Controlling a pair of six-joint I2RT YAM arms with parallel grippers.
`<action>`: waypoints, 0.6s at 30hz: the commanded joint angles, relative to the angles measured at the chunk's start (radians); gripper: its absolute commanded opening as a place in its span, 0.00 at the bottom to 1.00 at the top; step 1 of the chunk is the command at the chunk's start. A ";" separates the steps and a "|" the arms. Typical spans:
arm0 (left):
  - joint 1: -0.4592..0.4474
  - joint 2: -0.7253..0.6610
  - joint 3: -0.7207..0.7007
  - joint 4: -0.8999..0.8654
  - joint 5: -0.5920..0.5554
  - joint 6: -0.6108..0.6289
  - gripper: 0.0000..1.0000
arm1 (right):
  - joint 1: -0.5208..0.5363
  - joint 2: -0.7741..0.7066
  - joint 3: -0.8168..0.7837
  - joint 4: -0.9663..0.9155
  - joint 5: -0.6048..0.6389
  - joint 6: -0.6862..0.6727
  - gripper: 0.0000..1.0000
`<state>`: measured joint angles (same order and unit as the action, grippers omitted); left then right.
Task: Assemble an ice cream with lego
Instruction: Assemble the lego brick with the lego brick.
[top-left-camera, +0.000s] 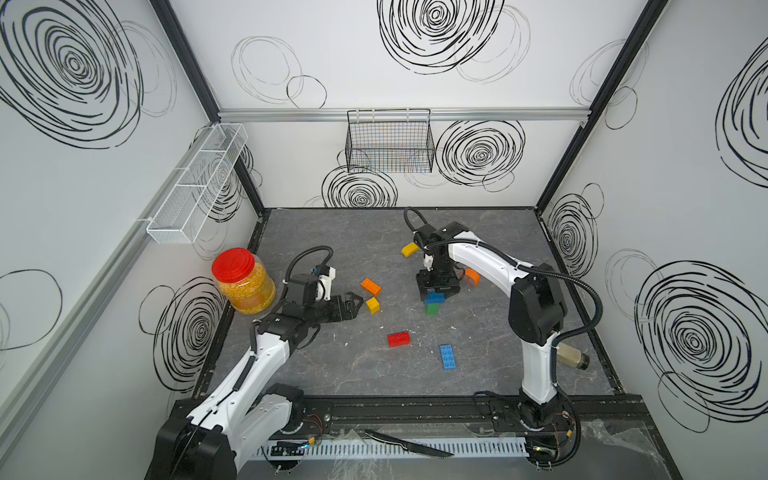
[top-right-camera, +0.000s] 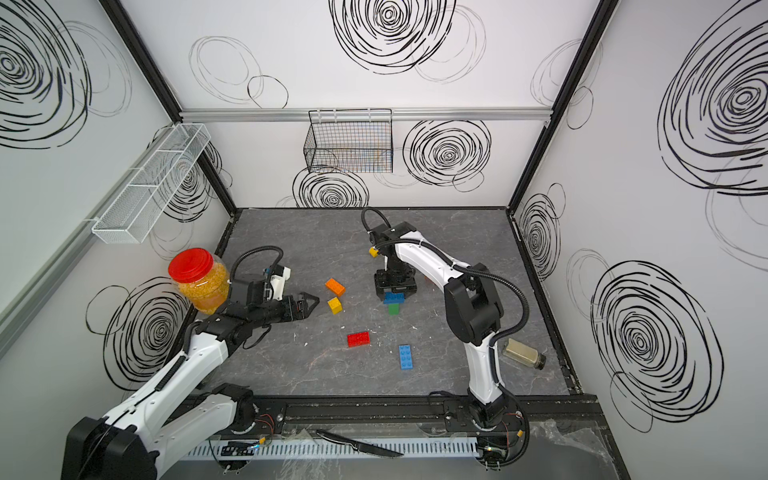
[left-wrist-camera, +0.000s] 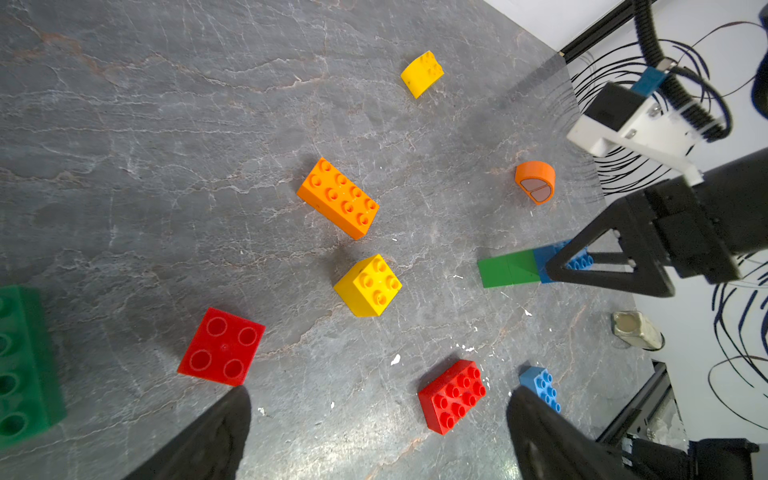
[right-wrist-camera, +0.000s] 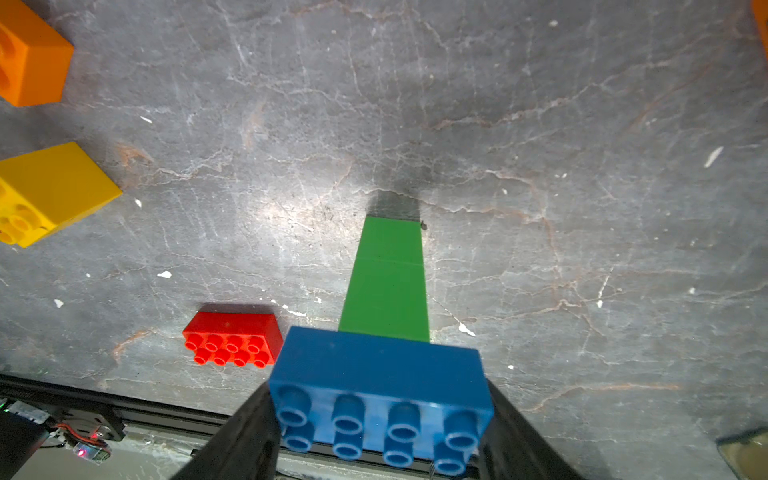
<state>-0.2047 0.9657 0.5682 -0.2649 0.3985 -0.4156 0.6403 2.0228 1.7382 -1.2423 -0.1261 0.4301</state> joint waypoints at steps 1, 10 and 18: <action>0.007 -0.015 0.001 0.007 -0.007 0.000 0.99 | 0.010 0.023 -0.016 0.016 0.017 0.011 0.74; 0.007 -0.019 0.002 0.007 -0.009 0.000 0.99 | 0.011 0.009 -0.007 0.026 0.007 0.007 0.82; 0.009 -0.018 0.002 0.007 -0.008 0.000 0.99 | 0.014 -0.040 -0.004 0.010 0.044 0.031 0.96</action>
<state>-0.2020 0.9627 0.5682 -0.2649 0.3977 -0.4160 0.6464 2.0315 1.7321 -1.2148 -0.1112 0.4358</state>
